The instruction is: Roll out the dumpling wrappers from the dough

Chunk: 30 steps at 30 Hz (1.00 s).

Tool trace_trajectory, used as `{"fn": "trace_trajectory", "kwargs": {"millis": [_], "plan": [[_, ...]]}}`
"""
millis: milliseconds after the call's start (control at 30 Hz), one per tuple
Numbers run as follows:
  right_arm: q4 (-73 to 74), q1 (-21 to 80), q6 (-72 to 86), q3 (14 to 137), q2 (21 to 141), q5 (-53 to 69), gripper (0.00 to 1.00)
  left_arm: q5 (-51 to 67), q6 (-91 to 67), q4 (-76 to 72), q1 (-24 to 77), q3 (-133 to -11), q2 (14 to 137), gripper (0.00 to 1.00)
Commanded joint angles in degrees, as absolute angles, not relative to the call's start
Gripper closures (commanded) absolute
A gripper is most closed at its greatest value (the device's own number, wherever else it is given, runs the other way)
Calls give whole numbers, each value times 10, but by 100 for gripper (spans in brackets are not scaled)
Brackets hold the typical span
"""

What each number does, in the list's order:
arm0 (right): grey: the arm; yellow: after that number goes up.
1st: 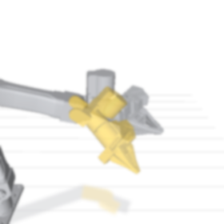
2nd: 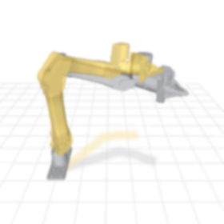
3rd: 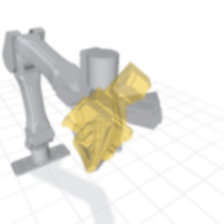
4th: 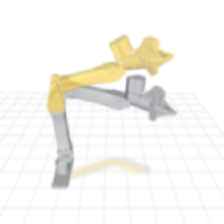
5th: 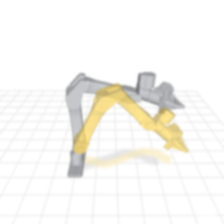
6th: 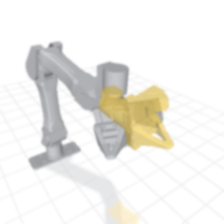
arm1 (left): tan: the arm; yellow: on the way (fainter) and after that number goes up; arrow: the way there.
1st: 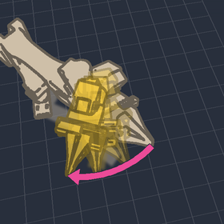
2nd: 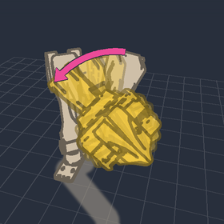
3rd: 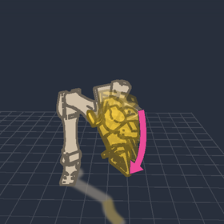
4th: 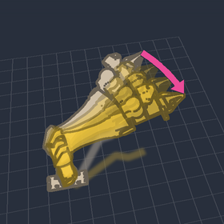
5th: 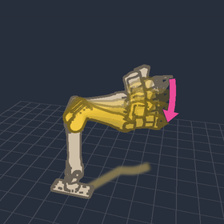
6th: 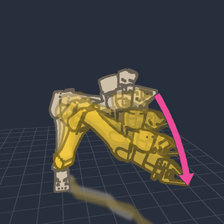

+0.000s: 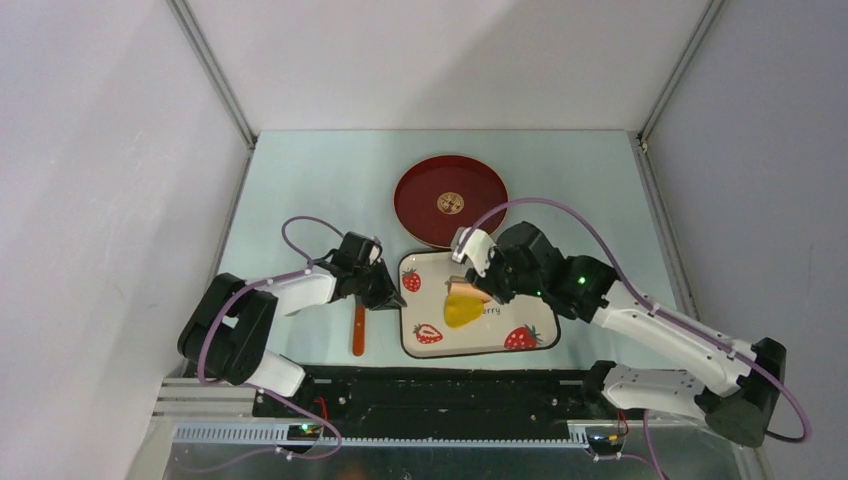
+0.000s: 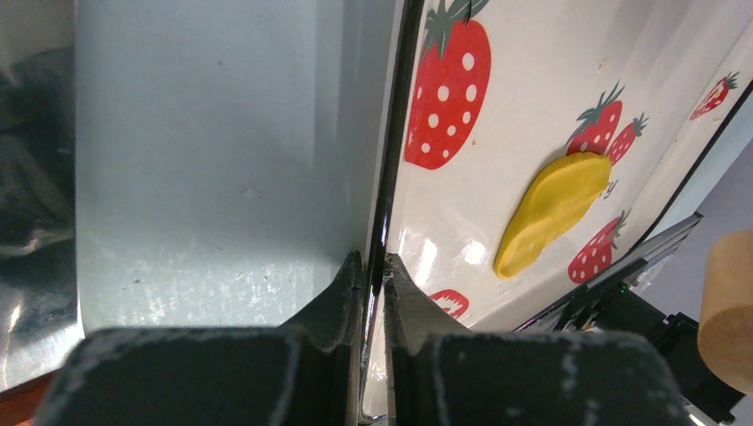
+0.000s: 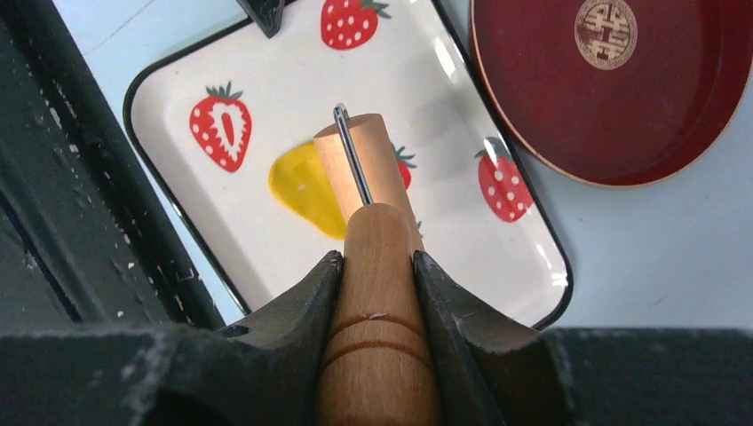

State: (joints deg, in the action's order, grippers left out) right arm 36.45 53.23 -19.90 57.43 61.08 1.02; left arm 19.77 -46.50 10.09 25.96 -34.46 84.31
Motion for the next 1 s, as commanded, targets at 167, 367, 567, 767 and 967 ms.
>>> {"fn": "trace_trajectory", "kwargs": {"millis": [167, 367, 567, 767, 967], "plan": [[323, 530, -239, 641, 728, 37, 100, 150, -457, 100, 251, -333, 848, 100], [323, 532, -256, 648, 773, 42, 100, 151, -457, 100, 251, -333, 849, 100], [343, 544, -266, 648, 803, 46, 100, 151, -457, 99, 251, -333, 849, 100], [360, 551, -275, 648, 834, 44, 100, 152, -457, 98, 250, -332, 849, 100], [353, 544, -273, 607, 835, 69, 100, 152, -457, 98, 250, -332, 848, 100]]}}
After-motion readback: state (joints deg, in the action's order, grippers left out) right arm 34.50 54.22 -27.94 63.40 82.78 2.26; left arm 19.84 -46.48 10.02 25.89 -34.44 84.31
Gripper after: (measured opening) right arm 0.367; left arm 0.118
